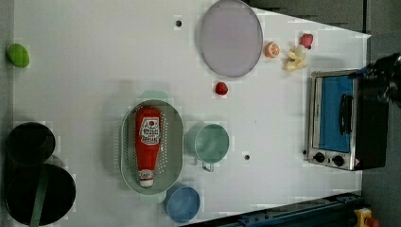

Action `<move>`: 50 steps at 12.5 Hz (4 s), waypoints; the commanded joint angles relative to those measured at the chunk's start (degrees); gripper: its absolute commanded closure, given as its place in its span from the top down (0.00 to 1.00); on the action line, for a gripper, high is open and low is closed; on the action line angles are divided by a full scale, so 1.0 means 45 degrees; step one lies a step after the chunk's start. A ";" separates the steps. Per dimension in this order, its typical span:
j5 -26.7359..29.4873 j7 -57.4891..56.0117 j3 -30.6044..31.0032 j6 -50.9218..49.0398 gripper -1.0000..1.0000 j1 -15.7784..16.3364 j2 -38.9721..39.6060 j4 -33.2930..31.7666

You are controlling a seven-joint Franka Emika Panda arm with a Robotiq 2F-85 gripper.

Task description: Pick ketchup from strainer and place it on the table

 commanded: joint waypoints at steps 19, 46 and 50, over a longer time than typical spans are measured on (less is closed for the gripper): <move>0.0567 0.0976 0.8498 0.1512 1.00 -0.0570 -0.0626 -0.2373; -0.4127 0.3092 0.7765 1.1539 0.56 0.1195 0.7777 -0.4344; -0.4103 0.3091 0.8087 1.0574 0.56 0.1124 0.6863 -0.4321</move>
